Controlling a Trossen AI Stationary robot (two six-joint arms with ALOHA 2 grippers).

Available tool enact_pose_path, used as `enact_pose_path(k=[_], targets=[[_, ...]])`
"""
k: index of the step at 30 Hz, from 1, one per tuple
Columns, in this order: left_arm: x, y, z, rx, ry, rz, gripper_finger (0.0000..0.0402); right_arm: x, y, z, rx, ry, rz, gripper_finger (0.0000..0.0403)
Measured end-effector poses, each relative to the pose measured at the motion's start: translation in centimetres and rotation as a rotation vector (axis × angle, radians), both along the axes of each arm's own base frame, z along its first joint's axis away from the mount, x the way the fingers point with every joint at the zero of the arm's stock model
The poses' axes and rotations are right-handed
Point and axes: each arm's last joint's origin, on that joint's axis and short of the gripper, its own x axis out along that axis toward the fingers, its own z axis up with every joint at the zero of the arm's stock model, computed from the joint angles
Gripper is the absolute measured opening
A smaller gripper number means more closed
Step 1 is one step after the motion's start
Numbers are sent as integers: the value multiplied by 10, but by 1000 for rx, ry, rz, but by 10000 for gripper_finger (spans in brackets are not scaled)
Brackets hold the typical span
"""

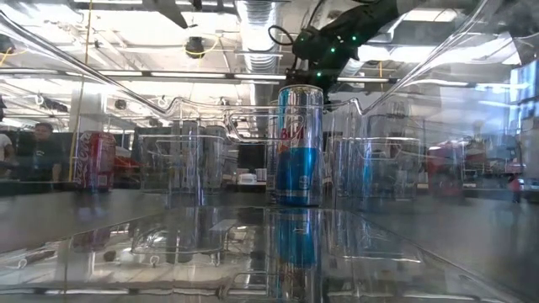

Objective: Sort soda cans
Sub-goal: Put the white soda can into the top left transparent bin

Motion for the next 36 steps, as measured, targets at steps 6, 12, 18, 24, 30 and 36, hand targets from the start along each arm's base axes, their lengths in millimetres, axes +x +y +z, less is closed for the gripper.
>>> enact_pose_path(k=[6,12,18,24,30,36], targets=[[0,0,0,15,8,-6,377,0,0,0,-6,6,-3,310],[-1,0,0,22,13,-14,377,-4,-1,0,-69,75,-69,310],[0,0,0,27,15,-11,377,-9,4,9,-80,73,-80,310],[0,0,0,34,17,-10,377,-10,5,10,-71,83,-82,312],[0,0,0,35,18,-12,377,-12,4,9,13,40,-98,333],[1,1,-1,38,26,-19,377,-10,7,9,67,7,-58,365]])
